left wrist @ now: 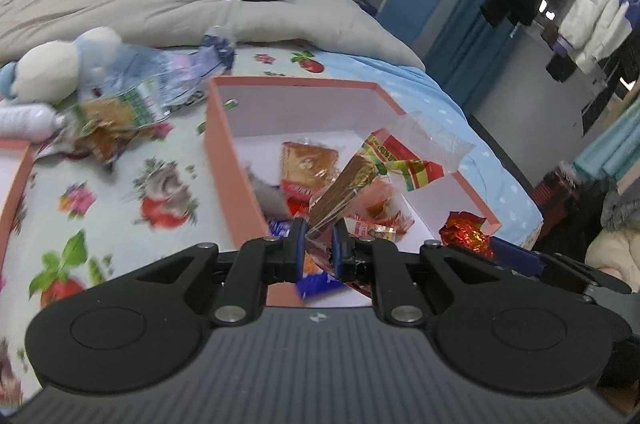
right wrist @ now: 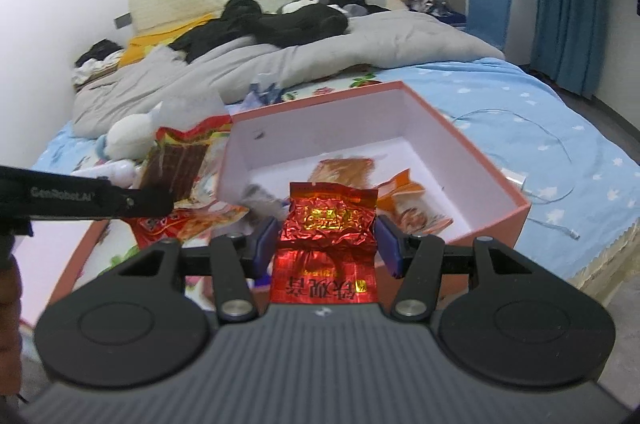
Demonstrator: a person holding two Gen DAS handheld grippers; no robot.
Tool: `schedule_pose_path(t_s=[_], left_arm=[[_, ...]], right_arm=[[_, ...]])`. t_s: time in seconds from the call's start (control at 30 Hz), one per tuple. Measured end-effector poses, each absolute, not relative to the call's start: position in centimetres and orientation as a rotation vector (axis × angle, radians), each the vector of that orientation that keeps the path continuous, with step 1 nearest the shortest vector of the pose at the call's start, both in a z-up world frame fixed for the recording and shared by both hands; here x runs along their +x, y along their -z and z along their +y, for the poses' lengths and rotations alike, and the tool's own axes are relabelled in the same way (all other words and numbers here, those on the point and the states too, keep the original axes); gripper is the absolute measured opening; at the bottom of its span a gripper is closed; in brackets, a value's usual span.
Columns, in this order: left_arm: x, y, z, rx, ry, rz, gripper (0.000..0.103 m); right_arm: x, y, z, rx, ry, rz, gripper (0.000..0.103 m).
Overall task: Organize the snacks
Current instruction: 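Open both tools to drop the jerky pack and red candy packet into the box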
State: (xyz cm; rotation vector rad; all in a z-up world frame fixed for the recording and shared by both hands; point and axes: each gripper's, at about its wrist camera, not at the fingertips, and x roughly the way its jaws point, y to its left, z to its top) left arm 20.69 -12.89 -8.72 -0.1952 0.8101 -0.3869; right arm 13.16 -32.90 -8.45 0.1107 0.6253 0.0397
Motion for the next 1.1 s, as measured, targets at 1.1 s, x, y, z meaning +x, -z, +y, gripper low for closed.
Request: schedule_pose_path(t_s=[1.1], left_arm=[[34.6,12.7,-18.6,-0.080,0.454,0.924,0.042]], right_arm=[[23.3,13.3,-38.1,0.207,0.052,0.741,0.073]])
